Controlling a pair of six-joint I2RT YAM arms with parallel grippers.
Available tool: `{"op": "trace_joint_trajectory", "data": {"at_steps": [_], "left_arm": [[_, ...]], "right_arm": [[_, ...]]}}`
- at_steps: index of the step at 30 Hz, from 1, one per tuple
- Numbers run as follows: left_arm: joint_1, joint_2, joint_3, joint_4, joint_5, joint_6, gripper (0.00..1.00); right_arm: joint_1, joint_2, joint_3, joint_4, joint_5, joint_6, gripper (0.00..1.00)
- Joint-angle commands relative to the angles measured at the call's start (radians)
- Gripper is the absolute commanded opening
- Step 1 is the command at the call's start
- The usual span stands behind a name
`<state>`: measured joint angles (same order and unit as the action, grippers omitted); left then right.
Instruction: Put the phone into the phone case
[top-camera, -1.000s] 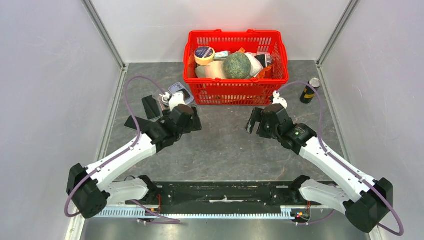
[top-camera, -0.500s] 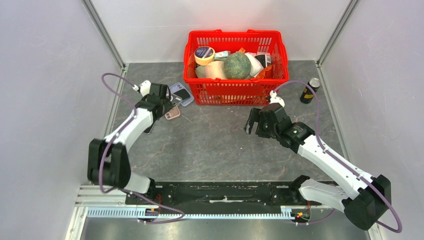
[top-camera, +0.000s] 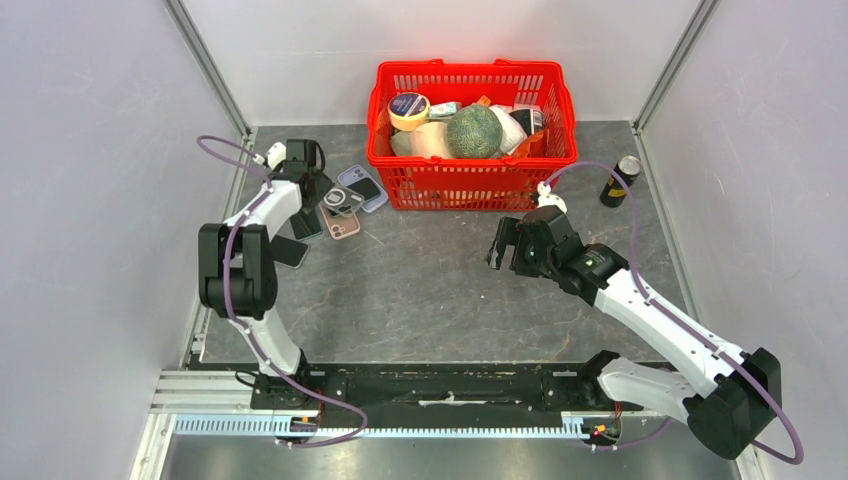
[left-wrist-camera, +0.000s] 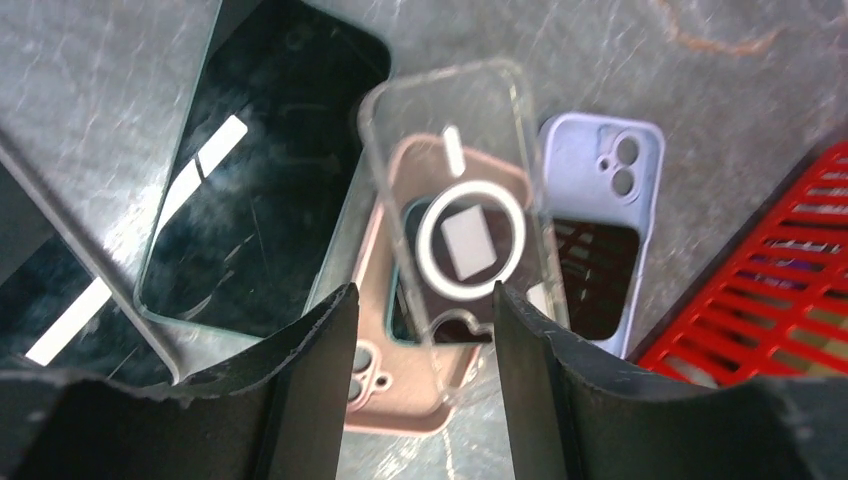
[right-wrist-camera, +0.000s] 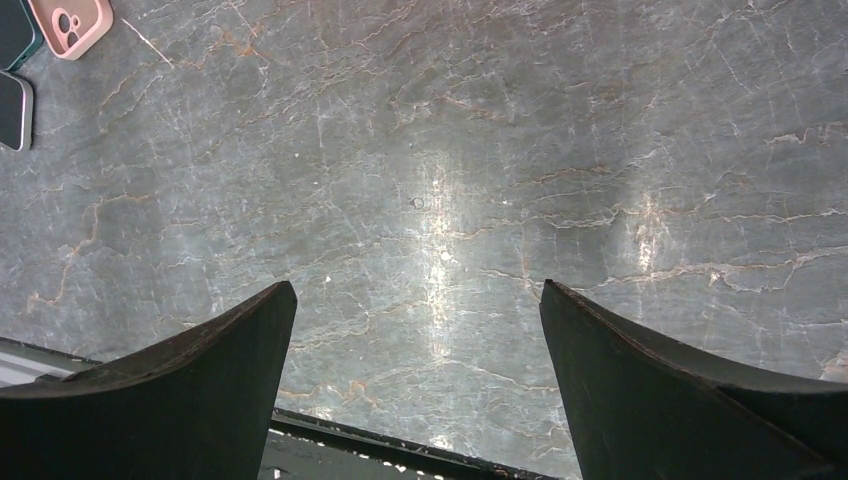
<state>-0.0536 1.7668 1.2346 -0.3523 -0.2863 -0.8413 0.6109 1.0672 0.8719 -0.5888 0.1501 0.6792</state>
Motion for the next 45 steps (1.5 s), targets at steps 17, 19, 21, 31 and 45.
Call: {"op": "trace_joint_trajectory", "data": {"at_steps": [17,19,21,31,45], "left_arm": [[0.049,0.214,0.216,-0.055,-0.042,-0.078,0.53],[0.050,0.221,0.217,-0.056,-0.043,-0.081,0.50],[0.051,0.229,0.222,-0.056,-0.041,-0.081,0.47],[0.052,0.228,0.217,-0.059,-0.038,-0.080,0.11],[0.027,0.006,0.090,-0.024,0.018,-0.039,0.02]], "right_arm": [[-0.002,0.023,0.052,-0.026,-0.031,-0.037,0.99],[-0.002,0.027,0.052,-0.026,-0.031,-0.037,0.99],[-0.003,0.031,0.052,-0.025,-0.030,-0.038,0.99],[-0.002,0.024,0.042,-0.026,-0.032,-0.043,0.99],[-0.002,0.036,0.047,-0.025,0.020,-0.062,0.99]]}}
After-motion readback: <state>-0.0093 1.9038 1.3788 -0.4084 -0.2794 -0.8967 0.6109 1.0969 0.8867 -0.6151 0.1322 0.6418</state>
